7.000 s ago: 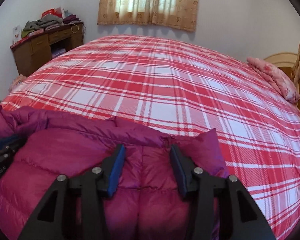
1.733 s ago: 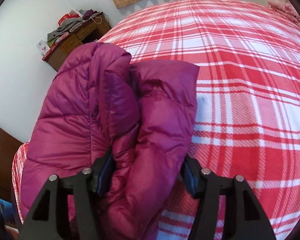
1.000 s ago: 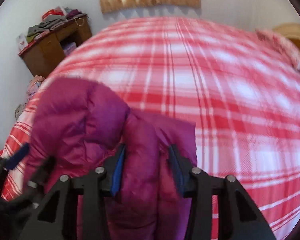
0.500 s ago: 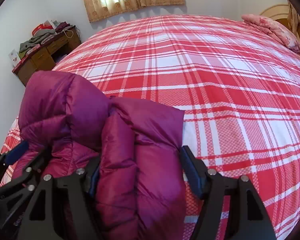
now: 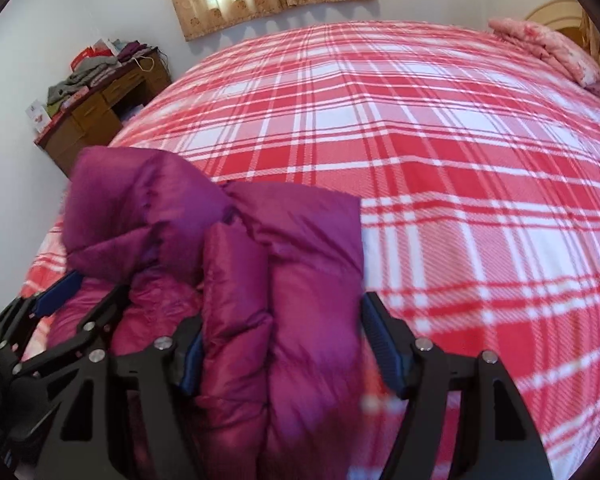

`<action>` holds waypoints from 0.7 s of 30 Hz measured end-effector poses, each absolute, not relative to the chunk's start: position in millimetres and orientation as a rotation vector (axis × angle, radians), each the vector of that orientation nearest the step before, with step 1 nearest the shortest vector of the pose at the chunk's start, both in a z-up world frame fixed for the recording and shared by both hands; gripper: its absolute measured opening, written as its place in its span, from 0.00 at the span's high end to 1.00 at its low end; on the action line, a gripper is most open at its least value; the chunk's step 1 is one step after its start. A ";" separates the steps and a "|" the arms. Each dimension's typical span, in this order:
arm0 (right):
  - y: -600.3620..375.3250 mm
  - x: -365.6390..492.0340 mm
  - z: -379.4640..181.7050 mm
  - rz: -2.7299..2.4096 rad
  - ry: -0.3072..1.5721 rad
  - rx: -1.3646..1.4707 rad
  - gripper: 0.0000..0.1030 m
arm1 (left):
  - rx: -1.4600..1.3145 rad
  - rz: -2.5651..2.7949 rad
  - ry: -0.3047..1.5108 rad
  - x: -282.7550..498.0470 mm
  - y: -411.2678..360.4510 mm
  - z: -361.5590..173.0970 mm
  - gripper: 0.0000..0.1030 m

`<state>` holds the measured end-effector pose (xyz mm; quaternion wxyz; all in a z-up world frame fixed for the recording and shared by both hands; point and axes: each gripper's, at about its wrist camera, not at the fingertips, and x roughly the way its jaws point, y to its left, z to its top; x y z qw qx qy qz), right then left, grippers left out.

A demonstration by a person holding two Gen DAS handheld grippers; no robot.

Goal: Fold large clothes

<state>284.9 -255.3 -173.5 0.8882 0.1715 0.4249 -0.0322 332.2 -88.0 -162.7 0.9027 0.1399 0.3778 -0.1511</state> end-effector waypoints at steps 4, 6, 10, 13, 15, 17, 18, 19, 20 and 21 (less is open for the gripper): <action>-252.5 258.4 -150.2 -0.060 0.842 0.324 0.34 | 0.247 -0.311 0.772 324.4 -70.5 -138.4 0.35; -248.0 248.5 -139.3 -0.074 0.818 0.294 0.43 | 0.229 -0.295 0.738 320.8 -60.5 -124.7 0.35; -241.8 238.2 -123.3 -0.031 0.780 0.313 0.52 | 0.209 -0.233 0.718 332.4 -44.1 -108.4 0.35; -229.6 236.7 -137.4 0.011 0.831 0.315 0.52 | 0.210 -0.197 0.758 343.5 -41.2 -117.3 0.35; -224.5 236.7 -156.8 -0.015 0.874 0.296 0.53 | 0.197 -0.197 0.801 345.7 -43.8 -131.6 0.35; -228.4 235.7 -177.0 -0.013 0.900 0.348 0.53 | 0.193 -0.199 0.829 344.1 -49.5 -146.6 0.35; -231.0 235.6 -181.1 -0.010 0.907 0.370 0.52 | 0.197 -0.197 0.823 341.3 -51.3 -152.2 0.35; -233.2 236.0 -181.0 -0.008 0.912 0.375 0.52 | 0.203 -0.193 0.813 339.1 -52.2 -153.7 0.35; -234.7 237.7 -177.1 -0.001 0.918 0.368 0.52 | 0.206 -0.196 0.809 337.4 -51.8 -153.0 0.35; -236.9 238.6 -170.0 0.004 0.911 0.360 0.52 | 0.204 -0.202 0.812 337.8 -50.3 -151.2 0.35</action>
